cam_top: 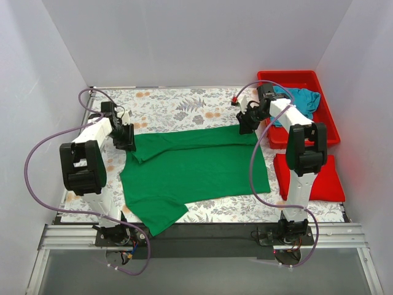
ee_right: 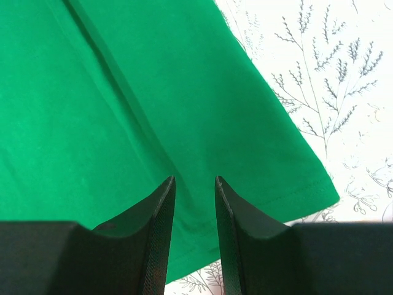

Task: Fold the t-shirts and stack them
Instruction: Fold the tshirt

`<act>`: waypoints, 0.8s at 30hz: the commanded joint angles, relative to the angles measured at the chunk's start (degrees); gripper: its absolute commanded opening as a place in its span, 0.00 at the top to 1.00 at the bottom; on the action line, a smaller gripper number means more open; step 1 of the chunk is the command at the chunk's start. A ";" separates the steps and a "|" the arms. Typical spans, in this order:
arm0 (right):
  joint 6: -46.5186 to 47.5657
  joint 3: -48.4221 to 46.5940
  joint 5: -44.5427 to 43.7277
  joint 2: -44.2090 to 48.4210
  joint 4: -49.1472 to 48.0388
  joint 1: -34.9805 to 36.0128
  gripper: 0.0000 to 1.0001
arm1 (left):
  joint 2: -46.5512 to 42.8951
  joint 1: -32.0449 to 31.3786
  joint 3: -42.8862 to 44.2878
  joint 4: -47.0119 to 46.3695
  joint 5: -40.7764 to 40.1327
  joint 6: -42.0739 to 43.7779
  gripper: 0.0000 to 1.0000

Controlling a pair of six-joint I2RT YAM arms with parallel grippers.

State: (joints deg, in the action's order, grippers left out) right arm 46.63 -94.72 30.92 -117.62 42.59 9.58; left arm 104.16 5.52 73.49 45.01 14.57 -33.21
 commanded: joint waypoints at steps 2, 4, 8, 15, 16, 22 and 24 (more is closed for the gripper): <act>-0.84 -2.05 2.13 2.84 1.27 0.70 0.61 | -6.16 0.11 -1.33 0.52 1.07 1.92 0.73; -0.93 -2.58 2.04 2.66 1.27 0.79 0.61 | -6.42 0.11 -1.69 0.25 1.69 2.45 0.92; -1.19 -3.02 2.48 2.57 1.53 0.96 0.61 | -6.42 0.02 -1.77 0.60 4.15 3.94 1.00; -2.07 -3.37 5.73 2.66 1.62 1.58 0.61 | -7.48 0.02 -3.09 0.77 6.43 5.17 1.00; -2.33 -3.54 7.21 2.66 1.62 1.84 0.61 | -8.09 0.02 -3.35 1.30 9.31 5.96 1.00; -3.21 -4.77 10.56 2.05 1.53 2.81 0.60 | -14.50 -1.12 -7.48 5.60 17.41 15.79 1.00; -3.91 -5.30 10.83 1.87 1.62 2.98 0.60 | -17.31 -1.74 -9.67 7.01 20.14 19.83 1.00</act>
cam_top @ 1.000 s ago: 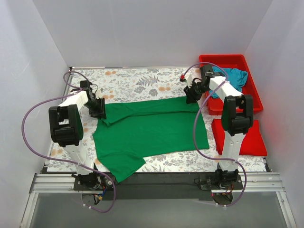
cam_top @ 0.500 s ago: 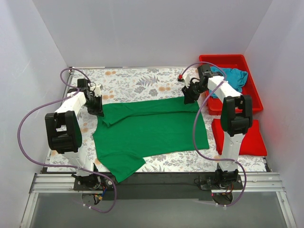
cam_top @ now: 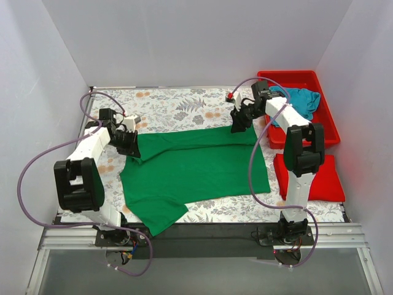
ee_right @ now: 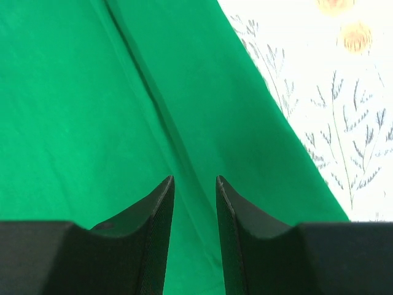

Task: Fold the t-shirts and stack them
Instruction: Fold the tshirt

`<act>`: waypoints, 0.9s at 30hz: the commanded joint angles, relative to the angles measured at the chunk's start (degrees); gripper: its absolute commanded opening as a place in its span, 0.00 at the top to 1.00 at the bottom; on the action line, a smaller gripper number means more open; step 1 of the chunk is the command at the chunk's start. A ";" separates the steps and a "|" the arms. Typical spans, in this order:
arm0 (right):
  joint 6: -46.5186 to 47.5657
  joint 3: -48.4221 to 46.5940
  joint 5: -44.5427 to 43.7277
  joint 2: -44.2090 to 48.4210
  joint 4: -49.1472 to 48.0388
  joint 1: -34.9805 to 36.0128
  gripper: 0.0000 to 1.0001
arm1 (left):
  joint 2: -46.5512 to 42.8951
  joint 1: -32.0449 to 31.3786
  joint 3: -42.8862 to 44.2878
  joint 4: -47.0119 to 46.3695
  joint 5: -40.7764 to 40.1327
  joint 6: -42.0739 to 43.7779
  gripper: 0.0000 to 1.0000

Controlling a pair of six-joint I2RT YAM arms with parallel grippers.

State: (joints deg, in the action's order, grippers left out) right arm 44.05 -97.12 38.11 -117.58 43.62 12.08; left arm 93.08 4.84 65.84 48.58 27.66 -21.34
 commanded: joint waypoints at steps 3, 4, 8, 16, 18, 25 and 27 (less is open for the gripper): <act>-1.69 -3.42 3.82 1.65 0.51 0.49 0.59 | -9.14 -1.50 -5.36 5.39 8.20 9.22 1.00; -2.04 -3.77 3.73 1.48 0.51 0.67 0.58 | -10.01 -1.41 -6.16 4.26 6.81 7.47 1.00; -5.20 -6.05 5.13 0.60 -0.37 2.24 0.53 | -10.99 0.51 -6.08 -3.74 2.32 -3.68 0.89; -21.80 -14.23 3.30 -7.91 -13.45 13.49 0.53 | -4.32 5.44 -2.74 -6.91 -1.29 -18.55 0.62; -27.34 -16.68 2.41 -9.94 -19.42 17.17 0.52 | -3.26 7.02 -2.56 -7.27 -1.12 -19.87 0.61; -43.61 -22.15 -5.22 -20.13 -35.42 25.10 0.52 | 1.49 10.28 -1.51 -8.67 1.78 -21.81 0.61; -47.11 -22.06 -6.02 -21.37 -38.68 26.06 0.52 | 2.28 10.28 -0.98 -9.02 2.22 -21.90 0.61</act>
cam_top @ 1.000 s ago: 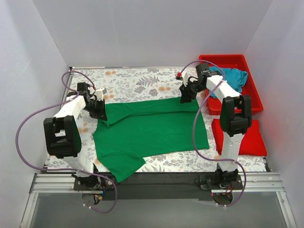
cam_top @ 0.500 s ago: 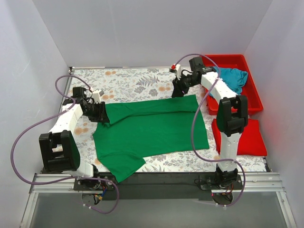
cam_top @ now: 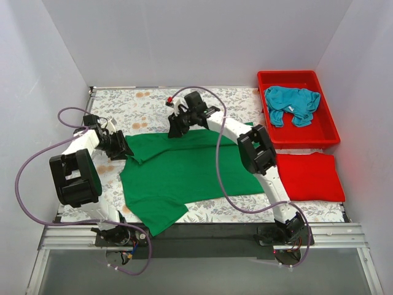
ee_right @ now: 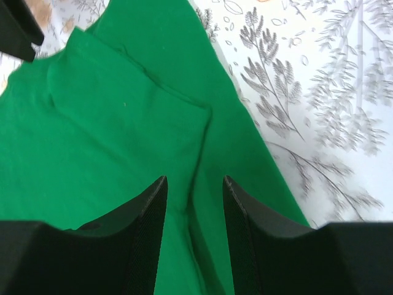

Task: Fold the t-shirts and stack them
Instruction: Fold the tshirt

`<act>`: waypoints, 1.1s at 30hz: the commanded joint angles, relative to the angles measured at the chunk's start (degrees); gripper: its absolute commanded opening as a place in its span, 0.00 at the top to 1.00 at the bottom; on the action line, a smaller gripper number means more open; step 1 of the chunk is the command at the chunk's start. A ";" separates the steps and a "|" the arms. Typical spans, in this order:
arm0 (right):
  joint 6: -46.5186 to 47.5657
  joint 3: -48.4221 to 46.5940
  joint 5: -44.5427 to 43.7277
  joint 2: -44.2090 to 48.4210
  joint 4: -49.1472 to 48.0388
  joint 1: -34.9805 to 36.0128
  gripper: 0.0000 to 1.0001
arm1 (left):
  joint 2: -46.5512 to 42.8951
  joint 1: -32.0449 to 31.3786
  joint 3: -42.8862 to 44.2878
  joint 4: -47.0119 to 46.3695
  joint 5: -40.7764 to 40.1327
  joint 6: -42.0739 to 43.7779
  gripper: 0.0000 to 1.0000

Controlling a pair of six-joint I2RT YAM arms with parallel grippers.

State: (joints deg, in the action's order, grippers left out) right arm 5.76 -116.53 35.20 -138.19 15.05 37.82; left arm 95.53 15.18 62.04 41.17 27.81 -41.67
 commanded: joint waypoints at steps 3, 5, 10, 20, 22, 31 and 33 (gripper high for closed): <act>-12.33 -3.17 -5.84 -3.13 -14.51 0.76 0.52 | 1.32 0.03 3.26 -2.50 2.68 -1.57 0.62; -13.40 -4.22 -7.07 -4.80 -17.24 0.85 0.50 | 2.03 -0.06 3.79 -2.76 2.86 -1.75 0.62; -15.78 -4.41 -5.59 -6.92 -20.15 1.29 0.50 | 4.14 -0.06 4.32 -3.72 3.65 -2.01 0.62; -18.59 -2.74 -0.84 -7.62 -21.99 2.78 0.59 | 5.28 -0.06 4.76 -4.25 3.39 -1.57 0.63; -18.77 -2.56 -0.66 -7.97 -22.08 2.96 0.59 | 5.37 -0.06 4.76 -4.43 3.48 -1.57 0.63; -18.94 -1.95 -0.48 -9.55 -22.08 4.01 0.60 | 5.72 -0.06 4.14 -4.60 3.74 -1.40 0.63; -18.94 -1.51 -0.74 -9.64 -22.08 4.10 0.60 | 5.72 -0.06 4.23 -4.52 3.83 -1.40 0.63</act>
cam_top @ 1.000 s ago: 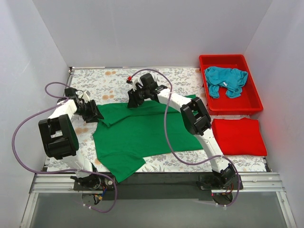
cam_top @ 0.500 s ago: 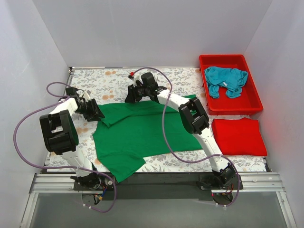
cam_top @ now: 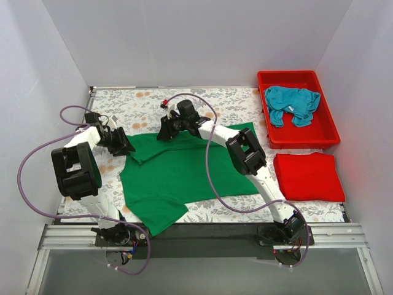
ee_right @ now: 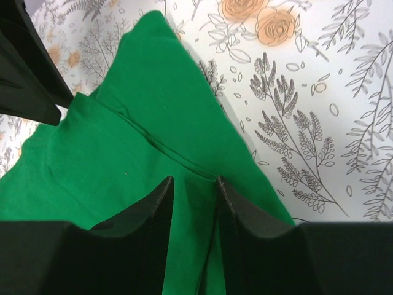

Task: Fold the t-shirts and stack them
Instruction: Fold the tshirt

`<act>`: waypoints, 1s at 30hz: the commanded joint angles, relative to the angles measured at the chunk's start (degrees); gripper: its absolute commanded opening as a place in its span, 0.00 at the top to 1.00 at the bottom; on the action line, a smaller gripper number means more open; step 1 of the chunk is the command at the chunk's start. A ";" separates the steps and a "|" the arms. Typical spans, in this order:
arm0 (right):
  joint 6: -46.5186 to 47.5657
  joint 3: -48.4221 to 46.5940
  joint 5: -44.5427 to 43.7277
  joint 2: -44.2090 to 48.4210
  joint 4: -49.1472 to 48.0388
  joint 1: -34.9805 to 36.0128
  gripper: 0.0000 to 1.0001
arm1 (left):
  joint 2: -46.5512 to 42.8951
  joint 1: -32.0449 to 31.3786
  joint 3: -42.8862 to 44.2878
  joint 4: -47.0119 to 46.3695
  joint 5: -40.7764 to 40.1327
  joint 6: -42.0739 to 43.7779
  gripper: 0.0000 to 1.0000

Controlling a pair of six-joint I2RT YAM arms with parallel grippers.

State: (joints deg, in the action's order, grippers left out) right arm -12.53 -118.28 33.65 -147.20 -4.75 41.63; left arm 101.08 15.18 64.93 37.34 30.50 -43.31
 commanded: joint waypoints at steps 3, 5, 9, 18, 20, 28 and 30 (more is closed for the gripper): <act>-0.74 0.51 0.80 -0.99 -2.28 0.30 0.60 | 0.26 -0.06 1.34 -0.78 1.23 0.33 0.63; -0.74 0.68 0.89 -1.08 -2.28 0.30 0.64 | 0.35 -0.06 1.34 -0.87 1.32 0.42 0.63; -0.82 0.94 1.68 -0.64 -2.37 0.39 0.72 | 0.61 -0.06 1.43 -0.96 1.49 0.33 0.63; -0.74 1.21 3.44 0.86 -2.72 0.39 0.96 | 1.05 -0.06 1.87 -1.22 -0.78 -0.11 0.65; -0.74 1.21 3.62 1.03 -2.80 0.39 0.99 | 0.79 -0.06 1.87 -1.31 -2.28 -0.11 0.64; -0.82 2.00 5.20 2.17 -3.07 0.47 0.99 | 1.49 -0.15 1.87 -1.40 -2.03 -0.20 0.66; -1.00 2.35 5.55 2.61 -3.24 0.47 0.99 | 1.84 -0.06 2.05 -1.48 -2.29 -0.20 0.67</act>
State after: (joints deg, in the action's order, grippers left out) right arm -13.34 -117.08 37.15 -148.35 -5.87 41.76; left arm 102.89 15.18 64.99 36.88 28.71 -43.42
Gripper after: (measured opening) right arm 0.021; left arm 0.333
